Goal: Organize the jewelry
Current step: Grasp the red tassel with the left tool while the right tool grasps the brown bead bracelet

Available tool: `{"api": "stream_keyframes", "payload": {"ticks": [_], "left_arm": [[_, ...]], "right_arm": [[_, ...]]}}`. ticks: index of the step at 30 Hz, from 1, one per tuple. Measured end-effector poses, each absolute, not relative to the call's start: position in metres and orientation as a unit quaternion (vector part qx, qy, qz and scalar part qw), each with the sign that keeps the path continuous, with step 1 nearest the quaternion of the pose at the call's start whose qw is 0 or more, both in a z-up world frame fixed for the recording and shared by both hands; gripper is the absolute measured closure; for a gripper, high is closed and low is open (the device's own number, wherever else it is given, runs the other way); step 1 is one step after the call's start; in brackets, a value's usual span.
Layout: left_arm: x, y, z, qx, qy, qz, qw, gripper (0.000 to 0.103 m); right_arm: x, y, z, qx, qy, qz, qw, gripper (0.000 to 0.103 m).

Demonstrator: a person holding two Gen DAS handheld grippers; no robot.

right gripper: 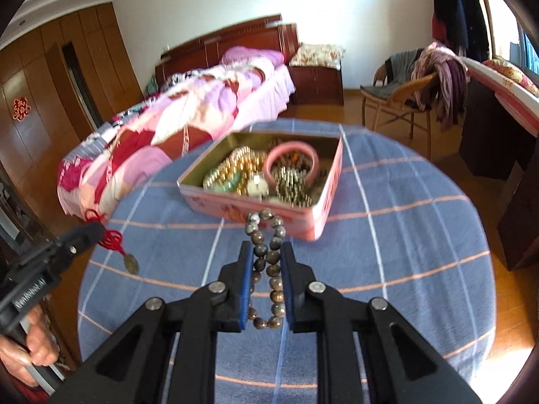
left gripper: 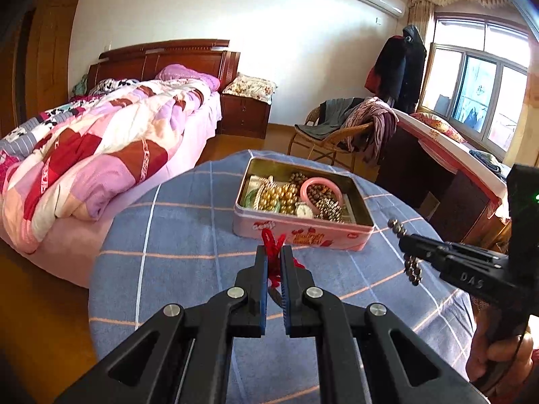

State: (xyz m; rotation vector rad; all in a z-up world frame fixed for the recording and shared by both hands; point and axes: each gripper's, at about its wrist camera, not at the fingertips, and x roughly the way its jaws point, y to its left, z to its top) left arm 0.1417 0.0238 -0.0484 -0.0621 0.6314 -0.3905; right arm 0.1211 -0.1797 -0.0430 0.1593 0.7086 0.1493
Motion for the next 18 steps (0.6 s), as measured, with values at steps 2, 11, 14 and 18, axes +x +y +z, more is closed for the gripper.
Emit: {"api": "stream_keyframes", "payload": {"ticks": [2, 11, 14, 18], "left_arm": [[0.142, 0.020, -0.043, -0.025, 0.301, -0.191, 0.934, 0.097], [0.150, 0.006, -0.016, -0.018, 0.271, -0.194, 0.943, 0.097], [0.154, 0.001, -0.008, -0.013, 0.263, -0.190, 0.946, 0.097], [0.157, -0.006, -0.001, -0.005, 0.255, -0.187, 0.949, 0.097]], "right_arm": [[0.122, -0.178, -0.035, 0.077, 0.334, 0.068, 0.937, 0.084], [0.122, -0.178, -0.007, 0.073, 0.289, 0.060, 0.953, 0.084], [0.124, -0.176, -0.002, 0.074, 0.281, 0.059, 0.955, 0.084], [0.126, -0.174, 0.004, 0.073, 0.272, 0.059, 0.958, 0.084]]}}
